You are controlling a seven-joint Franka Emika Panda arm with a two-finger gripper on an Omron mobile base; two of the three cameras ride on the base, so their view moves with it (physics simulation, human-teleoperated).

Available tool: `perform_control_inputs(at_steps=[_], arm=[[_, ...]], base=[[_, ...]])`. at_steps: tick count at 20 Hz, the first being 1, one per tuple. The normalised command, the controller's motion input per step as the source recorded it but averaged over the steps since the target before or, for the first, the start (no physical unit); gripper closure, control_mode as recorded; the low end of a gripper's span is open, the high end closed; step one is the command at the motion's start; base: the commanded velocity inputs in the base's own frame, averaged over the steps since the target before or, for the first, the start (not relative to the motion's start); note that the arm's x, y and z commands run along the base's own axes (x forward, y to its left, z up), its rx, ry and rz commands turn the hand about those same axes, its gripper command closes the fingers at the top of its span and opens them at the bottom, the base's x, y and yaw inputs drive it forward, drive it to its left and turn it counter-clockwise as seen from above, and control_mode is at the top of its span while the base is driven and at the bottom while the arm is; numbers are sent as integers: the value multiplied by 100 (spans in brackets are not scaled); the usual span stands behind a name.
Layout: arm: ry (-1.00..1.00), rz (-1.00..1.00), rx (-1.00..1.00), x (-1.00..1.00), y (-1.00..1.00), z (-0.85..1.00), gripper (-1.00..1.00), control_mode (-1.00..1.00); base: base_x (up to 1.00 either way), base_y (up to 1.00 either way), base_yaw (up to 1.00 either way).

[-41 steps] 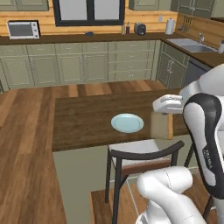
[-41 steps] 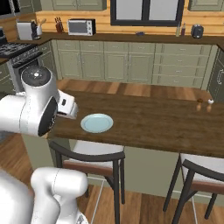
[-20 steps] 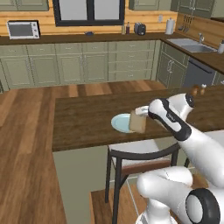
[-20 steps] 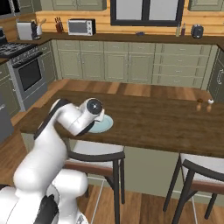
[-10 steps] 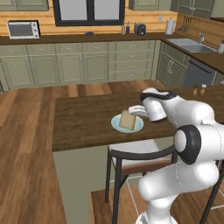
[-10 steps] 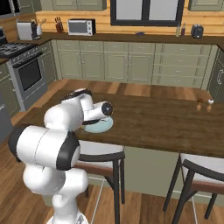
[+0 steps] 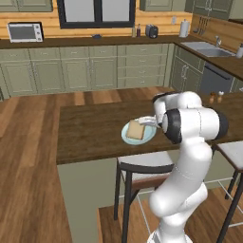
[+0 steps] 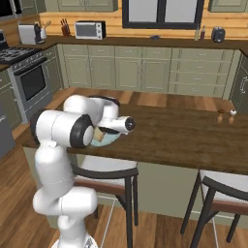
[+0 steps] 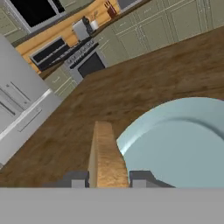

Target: Start the toaster. Once the lever pops up, take the bread to the plate on the dining counter.

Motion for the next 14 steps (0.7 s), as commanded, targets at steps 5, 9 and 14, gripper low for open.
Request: perform_control_inputs(at_steps=[5,9,14], arm=[[0,0,0,39,-14,-42,-100,-100],[0,0,0,4,-12,-17,-100,-100],[0,-3,-2,0,-38,0,-100,-100]], base=[[0,0,0],[0,0,0],[0,0,0]])
